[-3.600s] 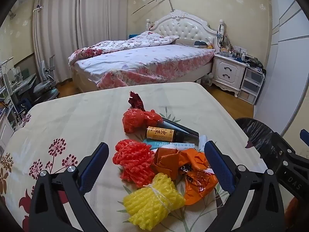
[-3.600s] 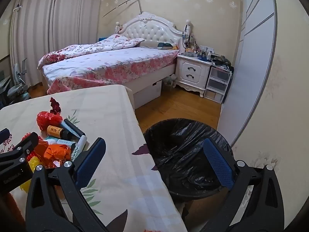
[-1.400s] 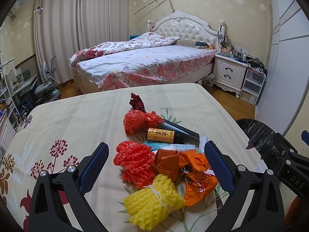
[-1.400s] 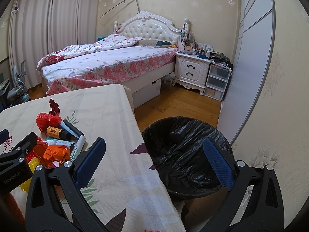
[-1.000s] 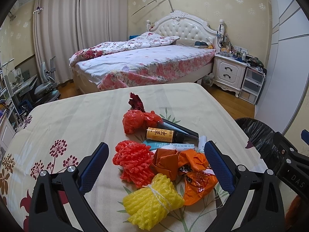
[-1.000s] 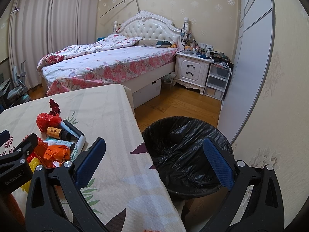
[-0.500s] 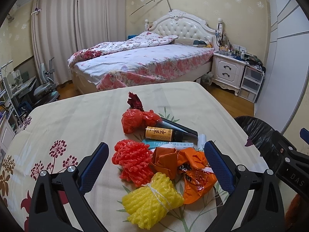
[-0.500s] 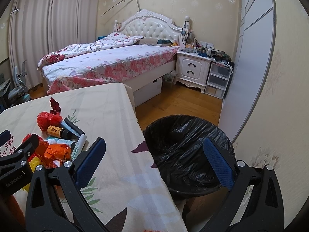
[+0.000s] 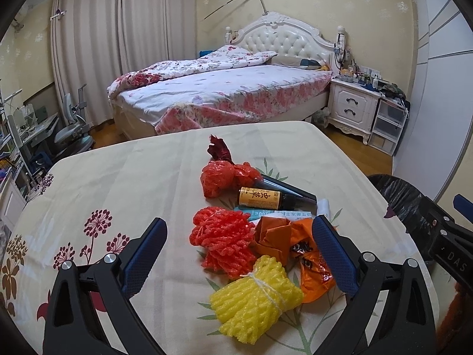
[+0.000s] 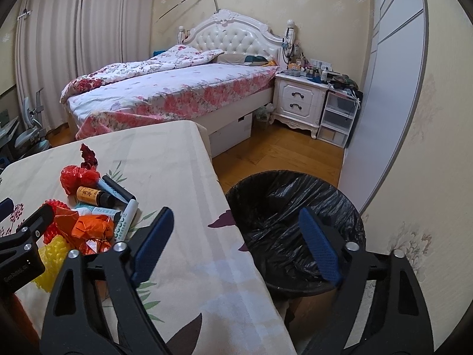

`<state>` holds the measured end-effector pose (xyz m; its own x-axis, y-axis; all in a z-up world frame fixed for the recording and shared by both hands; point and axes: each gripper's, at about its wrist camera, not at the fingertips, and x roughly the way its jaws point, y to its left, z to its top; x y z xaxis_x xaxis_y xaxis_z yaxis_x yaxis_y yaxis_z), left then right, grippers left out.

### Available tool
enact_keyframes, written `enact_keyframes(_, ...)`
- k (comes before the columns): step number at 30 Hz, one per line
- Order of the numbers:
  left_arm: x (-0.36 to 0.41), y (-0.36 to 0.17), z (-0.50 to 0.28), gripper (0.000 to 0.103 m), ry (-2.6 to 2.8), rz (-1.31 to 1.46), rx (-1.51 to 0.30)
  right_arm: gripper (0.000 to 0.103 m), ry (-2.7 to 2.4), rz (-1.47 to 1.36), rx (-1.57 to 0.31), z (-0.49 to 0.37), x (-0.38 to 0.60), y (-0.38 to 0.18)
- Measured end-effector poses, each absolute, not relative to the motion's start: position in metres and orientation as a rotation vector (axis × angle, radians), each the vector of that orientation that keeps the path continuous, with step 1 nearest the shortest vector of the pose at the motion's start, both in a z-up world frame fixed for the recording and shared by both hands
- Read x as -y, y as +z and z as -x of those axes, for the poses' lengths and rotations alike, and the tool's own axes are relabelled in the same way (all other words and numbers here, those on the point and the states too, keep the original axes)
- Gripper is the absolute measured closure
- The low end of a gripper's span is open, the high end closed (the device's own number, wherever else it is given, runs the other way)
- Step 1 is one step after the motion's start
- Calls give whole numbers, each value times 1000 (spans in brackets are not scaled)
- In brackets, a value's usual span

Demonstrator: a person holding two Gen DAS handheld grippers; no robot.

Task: Collect trash
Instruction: 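Grasp the red mesh foam sleeve with the left gripper while the right gripper grasps the orange wrapper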

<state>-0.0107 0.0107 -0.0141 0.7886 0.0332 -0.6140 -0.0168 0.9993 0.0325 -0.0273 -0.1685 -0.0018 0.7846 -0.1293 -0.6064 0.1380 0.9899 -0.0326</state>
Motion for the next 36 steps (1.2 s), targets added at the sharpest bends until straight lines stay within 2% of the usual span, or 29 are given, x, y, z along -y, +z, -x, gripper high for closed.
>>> enact_keyframes(2, -16, -14, 12, 29, 32, -22, -674, 30, -135, -14, -664, 27, 166, -3)
enact_keyframes(3, -20, -13, 10, 31, 27, -14, -695, 31, -131, -13, -668, 26, 165, -3)
enact_keyframes(9, -33, -13, 15, 31, 35, -1, -712, 34, -102, 4, -677, 25, 154, -5)
enact_keyframes(13, -45, -12, 14, 31, 42, 2, -721, 41, -79, 1, -691, 21, 150, -7)
enact_keyframes(33, -56, -32, -23, 30, -36, 60, -822, 41, -50, 13, -737, 1, 134, -21)
enact_keyframes(34, -56, -33, -23, 32, -47, 64, -827, 41, -48, 15, -739, 0, 133, -21)
enact_keyframes(36, -55, -33, -23, 45, -89, 73, -828, 41, -45, 17, -742, -2, 132, -22)
